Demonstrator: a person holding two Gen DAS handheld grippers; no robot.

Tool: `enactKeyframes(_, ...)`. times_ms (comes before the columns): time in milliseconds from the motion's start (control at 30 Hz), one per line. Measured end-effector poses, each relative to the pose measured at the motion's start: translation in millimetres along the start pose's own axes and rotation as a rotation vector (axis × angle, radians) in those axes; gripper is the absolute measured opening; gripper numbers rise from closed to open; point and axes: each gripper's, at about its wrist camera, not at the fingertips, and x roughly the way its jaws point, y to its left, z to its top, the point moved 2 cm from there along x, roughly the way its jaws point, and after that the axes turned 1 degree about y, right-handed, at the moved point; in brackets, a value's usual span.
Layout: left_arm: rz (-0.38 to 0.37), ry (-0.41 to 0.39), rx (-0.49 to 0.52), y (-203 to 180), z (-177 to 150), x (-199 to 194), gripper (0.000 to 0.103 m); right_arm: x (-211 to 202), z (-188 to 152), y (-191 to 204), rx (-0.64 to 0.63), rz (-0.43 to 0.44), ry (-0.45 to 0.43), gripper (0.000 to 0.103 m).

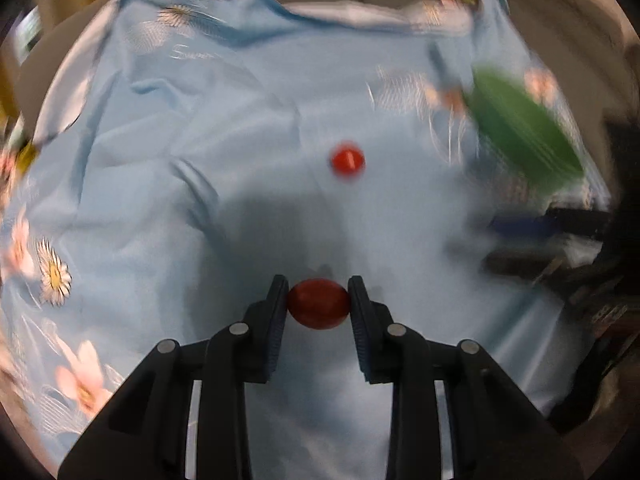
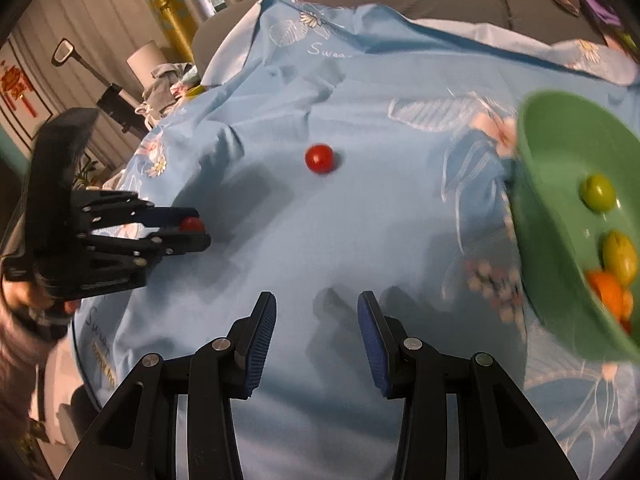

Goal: Organize fruits
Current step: 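Carry both red cherry tomatoes into the green bowl and lower them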

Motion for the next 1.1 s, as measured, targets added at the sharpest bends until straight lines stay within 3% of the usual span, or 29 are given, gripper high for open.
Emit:
enactKeyframes(100, 0.008, -0.112, -0.124, 9.4, 7.6, -13.9, 0.030, 12.4, 18.0, 1.0, 0.002, -0.017, -0.008, 0.043)
enactKeyframes(200, -0.029, -0.159, -0.166, 5.0, 12.6, -14.2, 0.030, 25.4, 38.2, 5.7, -0.026, -0.052, -0.019, 0.043)
enactKeyframes(400, -0.045, -0.164, -0.160, -2.0, 7.3, -10.4, 0.031, 54.0, 75.1, 10.6, -0.101, -0.146, -0.039, 0.043)
enactKeyframes(800, -0.067, -0.155, -0.193, 12.1, -2.8, -4.3, 0.031, 94.0, 91.2, 17.3, -0.166, -0.156, -0.005, 0.043)
enactKeyframes(933, -0.067, -0.157, -0.193, 12.0, -4.0, -5.2, 0.031, 93.1, 91.3, 15.0, -0.171, -0.170, -0.016, 0.027)
enactKeyframes(1100, -0.066, -0.157, -0.196, 11.1, -6.7, -7.8, 0.031, 88.0, 90.0, 12.7, -0.152, -0.174, -0.028, 0.027)
